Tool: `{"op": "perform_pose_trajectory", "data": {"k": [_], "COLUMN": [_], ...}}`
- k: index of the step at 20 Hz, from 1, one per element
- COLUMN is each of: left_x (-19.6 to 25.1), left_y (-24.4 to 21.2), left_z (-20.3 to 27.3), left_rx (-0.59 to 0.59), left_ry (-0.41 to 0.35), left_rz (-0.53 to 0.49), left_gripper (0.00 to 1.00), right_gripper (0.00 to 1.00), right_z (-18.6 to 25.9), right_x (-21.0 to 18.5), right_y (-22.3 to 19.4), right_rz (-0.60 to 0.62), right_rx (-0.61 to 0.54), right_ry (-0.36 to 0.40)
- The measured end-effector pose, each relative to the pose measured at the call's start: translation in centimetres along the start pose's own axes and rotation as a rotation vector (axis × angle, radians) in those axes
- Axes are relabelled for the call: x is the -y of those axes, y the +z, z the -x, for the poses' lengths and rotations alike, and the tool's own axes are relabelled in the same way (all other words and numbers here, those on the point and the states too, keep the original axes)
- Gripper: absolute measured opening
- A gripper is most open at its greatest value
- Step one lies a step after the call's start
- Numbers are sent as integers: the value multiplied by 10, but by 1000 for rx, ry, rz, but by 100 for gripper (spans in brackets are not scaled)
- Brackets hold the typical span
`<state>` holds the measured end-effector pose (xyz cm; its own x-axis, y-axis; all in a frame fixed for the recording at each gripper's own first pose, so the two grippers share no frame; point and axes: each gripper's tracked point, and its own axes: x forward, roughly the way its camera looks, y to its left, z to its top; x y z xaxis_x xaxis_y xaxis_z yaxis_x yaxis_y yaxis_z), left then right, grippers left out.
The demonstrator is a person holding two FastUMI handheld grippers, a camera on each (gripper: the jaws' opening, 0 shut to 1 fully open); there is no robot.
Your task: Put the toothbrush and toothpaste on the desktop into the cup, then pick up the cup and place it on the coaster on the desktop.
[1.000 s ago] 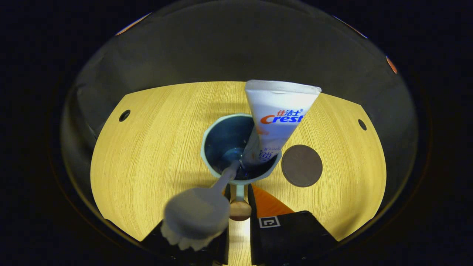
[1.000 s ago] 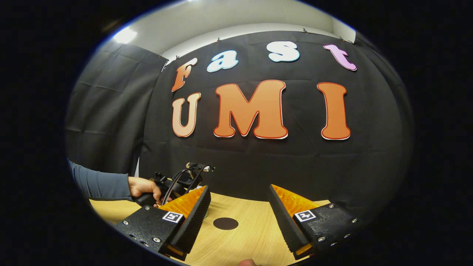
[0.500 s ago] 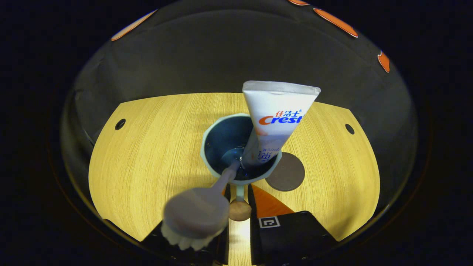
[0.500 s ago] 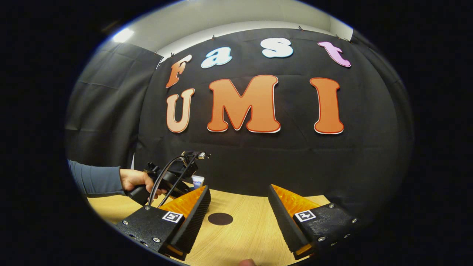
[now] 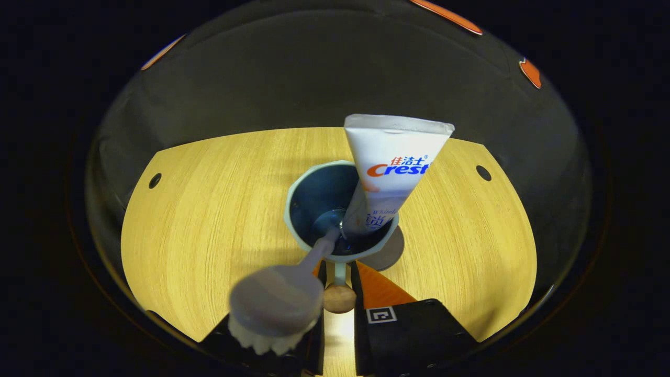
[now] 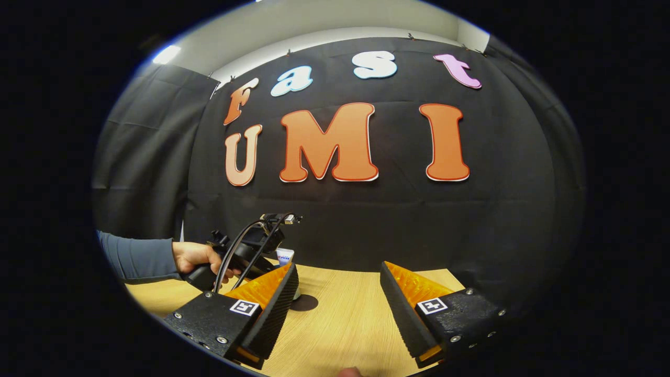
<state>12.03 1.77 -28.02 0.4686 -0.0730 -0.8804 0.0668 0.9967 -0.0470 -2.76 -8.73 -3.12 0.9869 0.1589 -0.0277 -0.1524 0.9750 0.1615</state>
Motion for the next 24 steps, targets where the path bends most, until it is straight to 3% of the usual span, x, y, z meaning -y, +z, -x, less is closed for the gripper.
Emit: {"op": "perform_pose_trajectory", "data": {"k": [15,16,18,19,20,21,23,24], "left_x": [1,2,1,1,1,3,1,-2], "left_y": [-11,-14,-9,-7,-7,-4,1,3], "left_z": [-5,-6,-5,-4,-3,-1,2,4], "left_rx": [-29,-32,9,23,39,65,132,168], "left_ry": [-3,-3,-3,-3,-18,-36,-53,-56], "left_rz": [-53,-52,-66,-71,-72,-68,-72,-81], "left_gripper": [29,28,32,31,43,60,81,86], "right_gripper": [94,99,99,94,99,94,94,94], "right_z": [2,2,2,2,2,1,-3,-4], "right_x": [23,25,24,21,19,17,14,11], "right_y": [-31,-33,-34,-35,-34,-33,-31,-30], "right_rz": [-35,-26,-9,-8,-11,-12,-5,-1], "right_rx": [-59,-58,-59,-60,-60,-58,-49,-45], "right_ry": [-66,-76,-85,-82,-81,-79,-80,-79]}}
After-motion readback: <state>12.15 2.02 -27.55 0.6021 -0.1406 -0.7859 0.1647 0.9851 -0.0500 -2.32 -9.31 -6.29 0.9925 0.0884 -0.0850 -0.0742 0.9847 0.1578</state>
